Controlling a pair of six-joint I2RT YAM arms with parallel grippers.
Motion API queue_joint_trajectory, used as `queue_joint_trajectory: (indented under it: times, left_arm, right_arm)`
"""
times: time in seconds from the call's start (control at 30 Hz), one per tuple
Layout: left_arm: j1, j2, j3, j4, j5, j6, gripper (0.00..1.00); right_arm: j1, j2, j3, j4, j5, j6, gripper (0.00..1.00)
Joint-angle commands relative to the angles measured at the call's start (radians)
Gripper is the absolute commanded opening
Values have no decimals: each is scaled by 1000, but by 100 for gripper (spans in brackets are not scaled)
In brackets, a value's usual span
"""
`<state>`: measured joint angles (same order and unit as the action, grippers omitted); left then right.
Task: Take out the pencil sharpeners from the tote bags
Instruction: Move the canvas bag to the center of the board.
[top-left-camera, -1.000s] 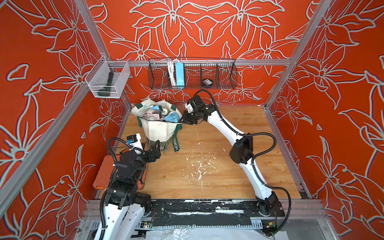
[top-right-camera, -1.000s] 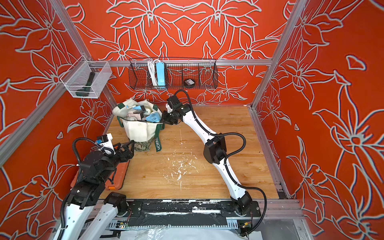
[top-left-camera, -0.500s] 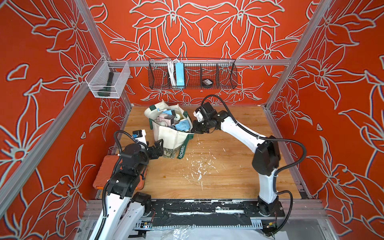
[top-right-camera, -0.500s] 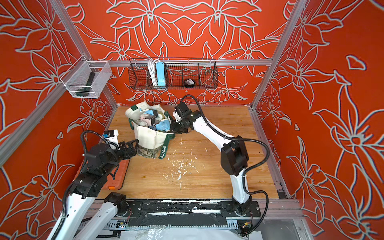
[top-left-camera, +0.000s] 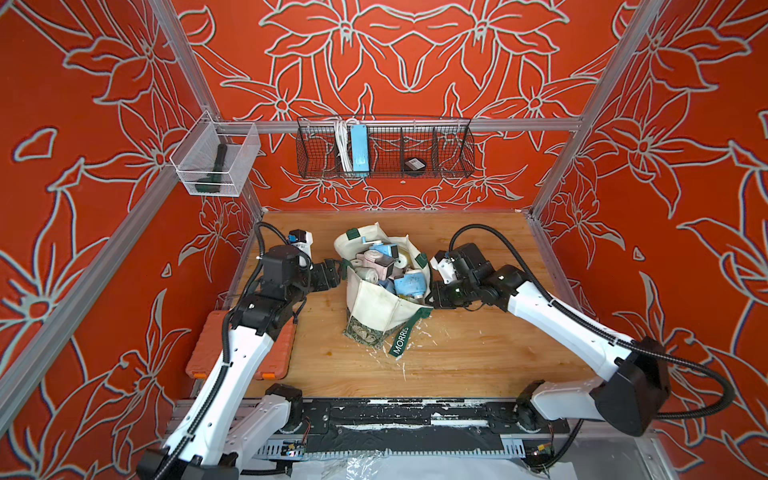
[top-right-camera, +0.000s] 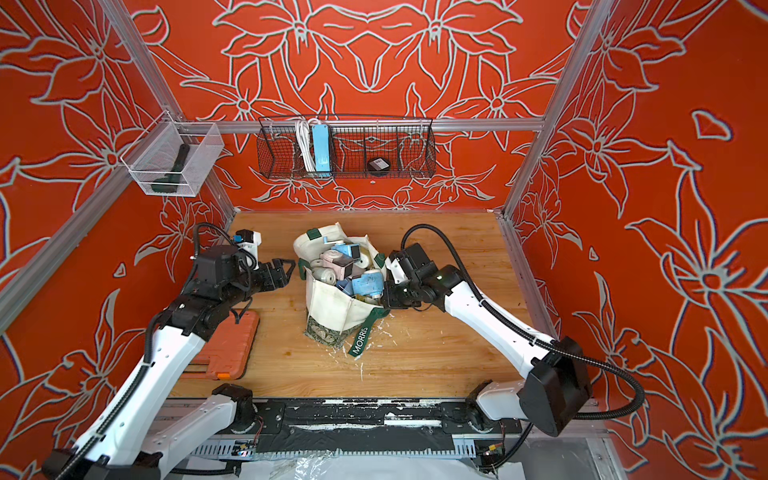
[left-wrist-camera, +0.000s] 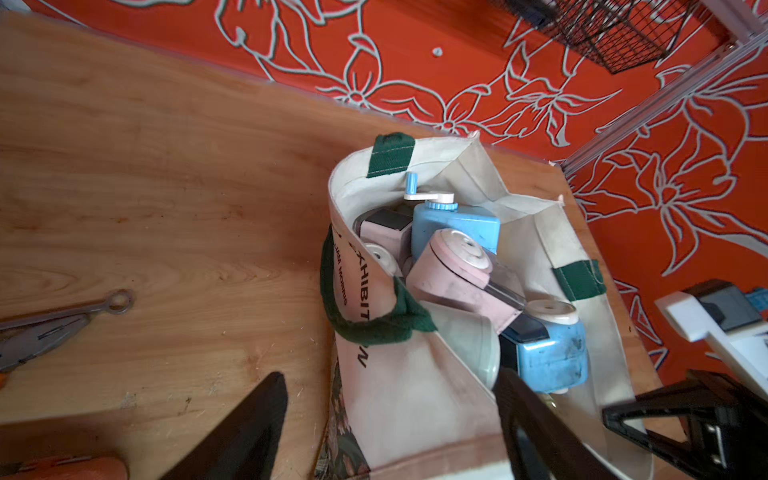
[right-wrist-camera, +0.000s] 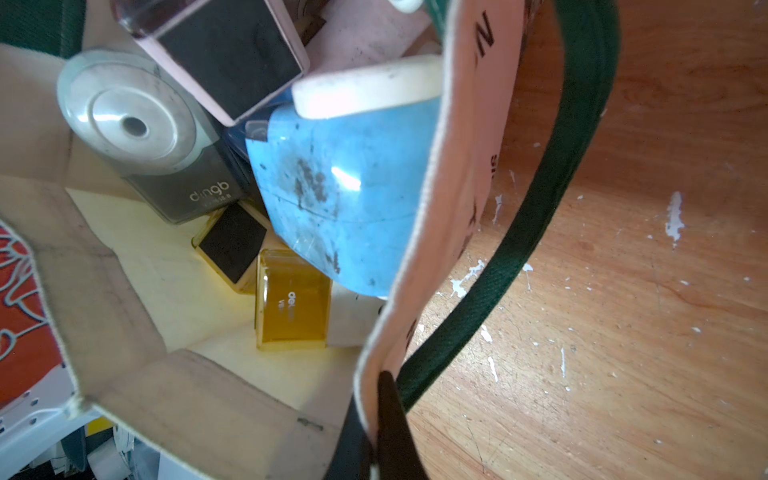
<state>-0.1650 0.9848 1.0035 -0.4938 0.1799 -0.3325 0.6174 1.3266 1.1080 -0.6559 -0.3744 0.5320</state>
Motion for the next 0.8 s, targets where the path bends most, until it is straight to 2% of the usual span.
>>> queue_joint_trajectory:
  times: [0.0, 0.07, 0.27, 0.4, 0.67, 0.73, 0.77]
  left_arm:
    - [-4, 84, 44, -2, 59, 10, 80]
    - [-4, 136, 54, 7, 74, 12, 79]
    - [-4, 295, 134, -5, -2, 13, 78]
    - [-4, 404, 208, -28, -35, 8, 68]
    - [-4, 486, 242, 13, -40, -5, 60]
    - [-4, 522, 265, -3, -12, -5, 49]
    - [-4, 534, 277, -18, -5, -5, 38]
  right_arm:
    - [4, -45, -23, -28, -9, -35, 0]
    - [4, -60, -28, -34, -2, -39, 0]
    - [4, -70, -41, -54, 8, -64, 0]
    - [2, -73, -50, -63, 14, -70, 0]
    - [3, -81, -46, -100, 20, -94, 0]
    - [2, -87, -51, -104, 20, -99, 0]
    - [1, -90, -53, -107, 20, -101, 0]
